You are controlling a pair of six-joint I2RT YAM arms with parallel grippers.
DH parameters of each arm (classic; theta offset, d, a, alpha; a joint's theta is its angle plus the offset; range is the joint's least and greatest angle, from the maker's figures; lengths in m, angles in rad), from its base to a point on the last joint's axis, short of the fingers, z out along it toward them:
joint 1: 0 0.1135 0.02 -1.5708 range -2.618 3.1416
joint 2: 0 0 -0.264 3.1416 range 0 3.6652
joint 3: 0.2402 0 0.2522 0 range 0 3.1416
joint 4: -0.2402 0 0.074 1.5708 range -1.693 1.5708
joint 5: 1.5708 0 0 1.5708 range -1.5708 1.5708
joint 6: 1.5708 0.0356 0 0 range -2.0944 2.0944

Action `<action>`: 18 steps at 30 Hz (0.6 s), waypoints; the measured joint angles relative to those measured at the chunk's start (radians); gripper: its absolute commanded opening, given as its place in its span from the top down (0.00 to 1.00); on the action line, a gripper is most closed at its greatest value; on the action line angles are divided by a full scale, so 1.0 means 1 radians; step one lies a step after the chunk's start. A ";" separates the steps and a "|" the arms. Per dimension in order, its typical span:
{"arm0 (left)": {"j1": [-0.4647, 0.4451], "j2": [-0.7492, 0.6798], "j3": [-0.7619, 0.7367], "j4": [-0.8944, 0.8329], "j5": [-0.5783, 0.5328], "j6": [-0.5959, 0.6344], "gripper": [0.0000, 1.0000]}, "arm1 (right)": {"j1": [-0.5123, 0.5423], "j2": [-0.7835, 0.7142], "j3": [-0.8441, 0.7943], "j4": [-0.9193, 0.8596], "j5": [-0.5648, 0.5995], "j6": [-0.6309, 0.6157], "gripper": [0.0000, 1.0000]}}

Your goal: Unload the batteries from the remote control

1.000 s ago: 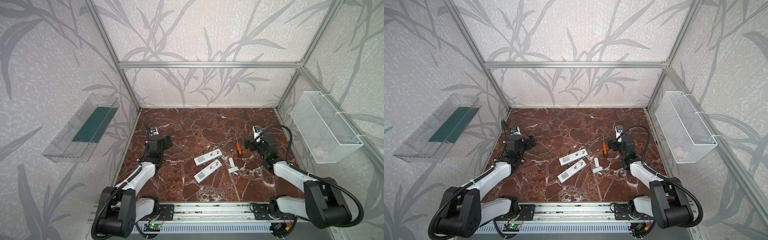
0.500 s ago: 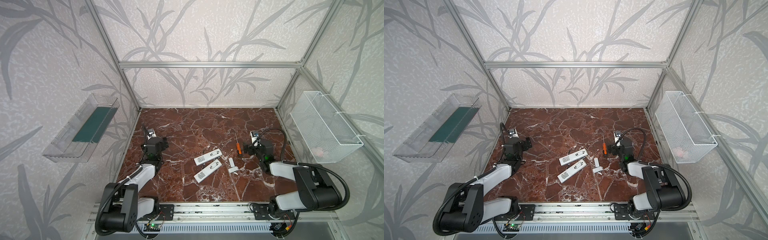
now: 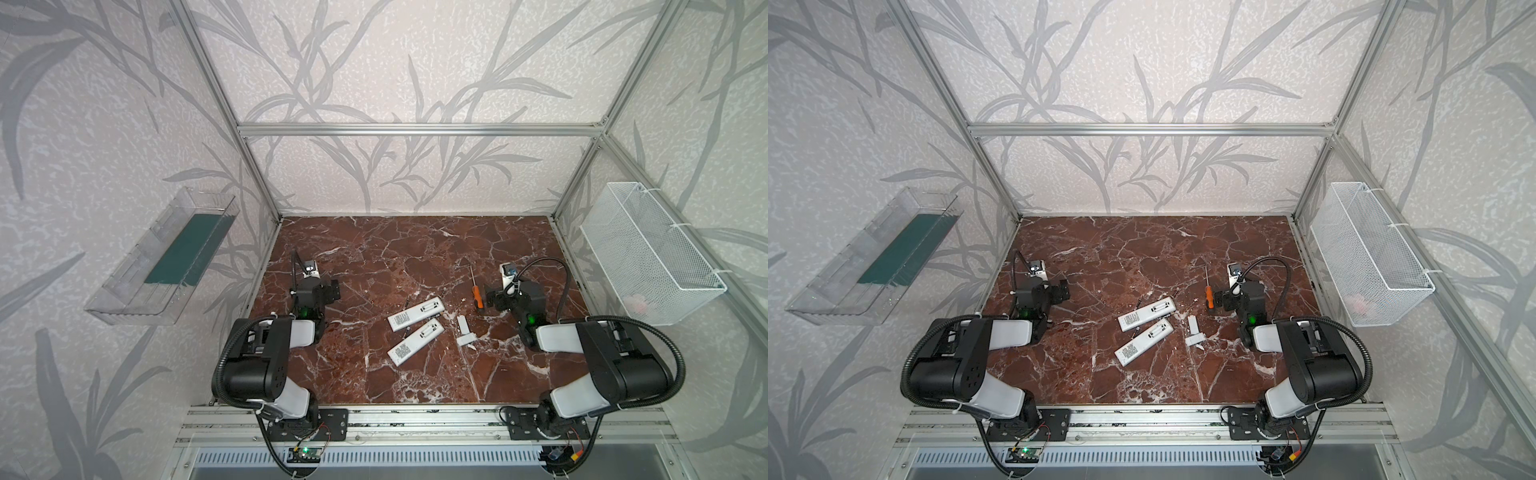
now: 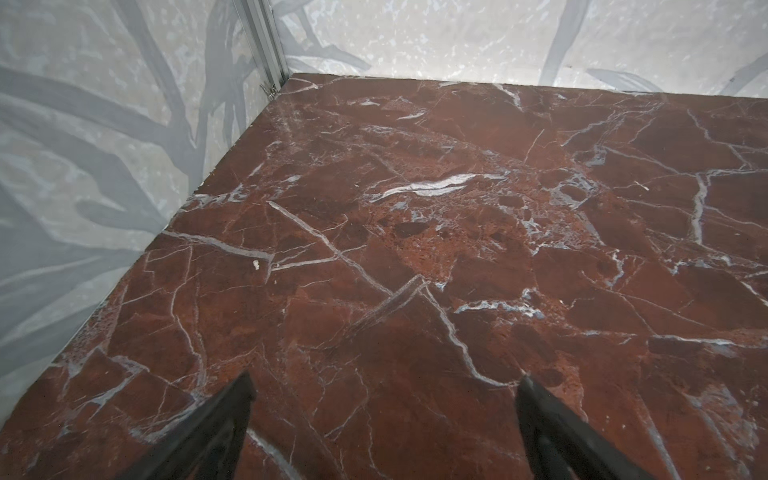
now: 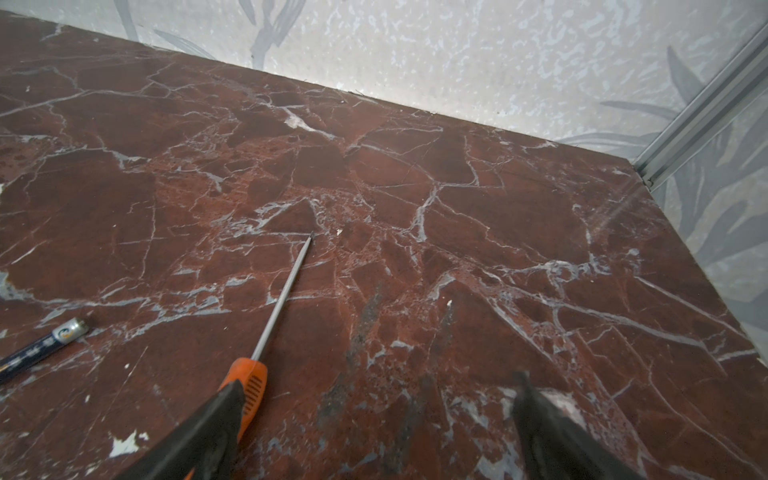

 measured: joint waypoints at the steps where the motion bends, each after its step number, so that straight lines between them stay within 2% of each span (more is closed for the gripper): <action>1: 0.002 0.004 -0.004 0.016 0.006 0.000 0.00 | -0.005 0.000 0.008 -0.004 0.000 0.003 0.01; 18: -0.007 0.010 -0.018 0.124 0.009 0.005 0.01 | -0.013 0.001 0.016 -0.016 0.000 0.023 0.01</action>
